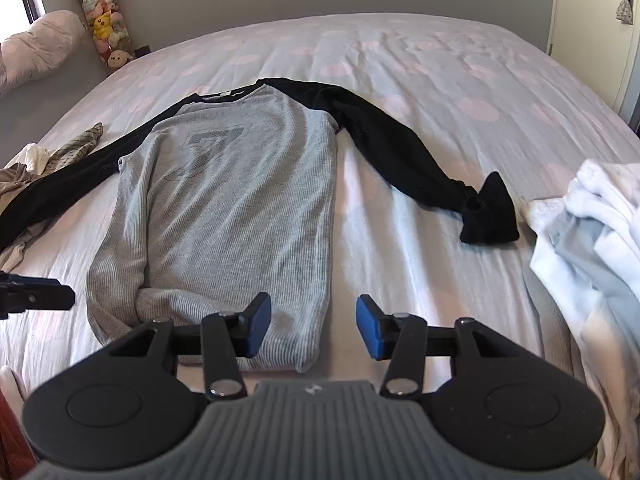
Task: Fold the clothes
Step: 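Grasp the shirt hem with the left gripper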
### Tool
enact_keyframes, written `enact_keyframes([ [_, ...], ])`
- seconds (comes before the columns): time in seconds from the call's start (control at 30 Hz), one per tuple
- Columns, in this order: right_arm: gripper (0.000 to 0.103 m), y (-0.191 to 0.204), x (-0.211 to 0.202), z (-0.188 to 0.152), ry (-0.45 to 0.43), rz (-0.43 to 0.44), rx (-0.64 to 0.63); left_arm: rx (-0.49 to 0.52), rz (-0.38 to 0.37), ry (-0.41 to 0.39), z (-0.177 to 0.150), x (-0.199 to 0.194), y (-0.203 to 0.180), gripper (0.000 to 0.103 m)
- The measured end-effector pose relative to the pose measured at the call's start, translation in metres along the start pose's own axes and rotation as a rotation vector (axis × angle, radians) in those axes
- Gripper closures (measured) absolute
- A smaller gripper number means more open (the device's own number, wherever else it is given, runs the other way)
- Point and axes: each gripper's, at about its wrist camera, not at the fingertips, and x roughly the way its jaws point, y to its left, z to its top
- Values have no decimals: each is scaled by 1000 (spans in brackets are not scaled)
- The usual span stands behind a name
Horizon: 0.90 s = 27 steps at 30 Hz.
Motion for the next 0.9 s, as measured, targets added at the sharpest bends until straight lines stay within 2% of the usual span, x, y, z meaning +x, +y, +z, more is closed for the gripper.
enact_keyframes([
  [0.17, 45, -19, -4, -6, -40, 45, 121, -67, 13, 37, -6, 27, -1, 64],
  [0.23, 45, -27, -1, -7, -34, 61, 172, -101, 1, 45, -5, 35, 1, 77],
  [0.27, 45, -30, 3, -7, -20, 63, 195, -117, -9, 50, -4, 36, 2, 90],
  [0.37, 46, -37, 12, -6, 20, 70, 249, -125, -18, 22, -1, 25, 6, 99],
  [0.53, 47, -35, 19, -5, 59, 94, 242, -114, -32, -51, 9, -17, 21, 100],
  [0.67, 47, -30, 20, -6, 75, 109, 210, -115, -2, -86, 17, -48, 45, 100],
  [0.8, 47, -32, 21, -6, 84, 127, 219, -164, 65, -94, 20, -61, 85, 100],
  [0.9, 47, -33, 25, -6, 122, 157, 228, -212, 84, -62, 16, -55, 114, 100],
])
